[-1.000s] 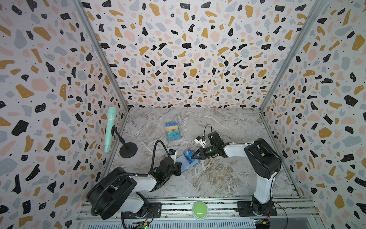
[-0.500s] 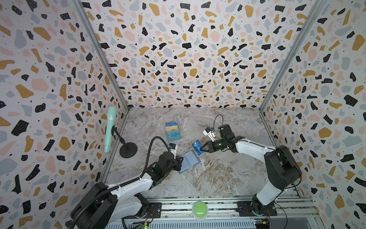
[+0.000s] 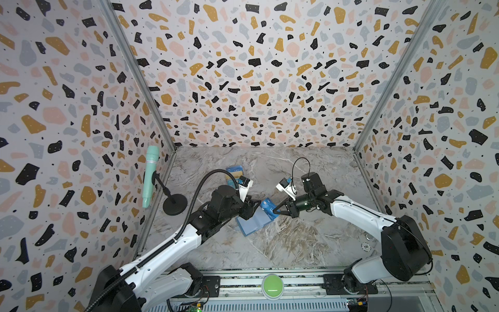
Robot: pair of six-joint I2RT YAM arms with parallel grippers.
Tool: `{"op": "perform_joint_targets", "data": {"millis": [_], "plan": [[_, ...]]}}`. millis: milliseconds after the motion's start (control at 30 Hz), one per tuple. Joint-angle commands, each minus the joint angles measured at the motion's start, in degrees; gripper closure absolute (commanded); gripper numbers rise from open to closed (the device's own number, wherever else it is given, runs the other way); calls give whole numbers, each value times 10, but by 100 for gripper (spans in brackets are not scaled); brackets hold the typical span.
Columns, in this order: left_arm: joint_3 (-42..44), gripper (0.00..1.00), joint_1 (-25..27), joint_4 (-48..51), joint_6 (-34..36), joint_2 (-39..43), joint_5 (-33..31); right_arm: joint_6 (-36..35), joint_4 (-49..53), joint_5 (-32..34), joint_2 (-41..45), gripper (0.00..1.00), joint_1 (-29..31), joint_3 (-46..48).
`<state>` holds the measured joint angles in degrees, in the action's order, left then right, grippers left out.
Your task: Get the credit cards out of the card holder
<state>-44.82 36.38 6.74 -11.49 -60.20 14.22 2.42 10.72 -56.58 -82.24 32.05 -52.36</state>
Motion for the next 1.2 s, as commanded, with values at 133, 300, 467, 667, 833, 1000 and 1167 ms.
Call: {"op": "perform_joint_targets", "data": {"millis": [133,300,467,667,833,1000,1167], "plan": [[-105,52,-11,125,101,-24,169,-68,2,-42,81,100,24,28],[-119,53,-14,157,128,-24,210,-80,-4,-47,106,100,28,32],[-100,60,-14,144,139,-22,303,-84,-26,-54,126,100,30,35],[-88,72,-15,115,127,-22,341,-99,-18,-66,112,100,29,26],[-81,83,-15,108,123,-25,353,-99,-21,-65,106,100,30,25],[-74,93,-15,104,121,-32,362,-92,-28,-52,106,100,29,25],[-64,99,-15,75,104,-34,361,-78,-33,-26,108,87,28,24]]}}
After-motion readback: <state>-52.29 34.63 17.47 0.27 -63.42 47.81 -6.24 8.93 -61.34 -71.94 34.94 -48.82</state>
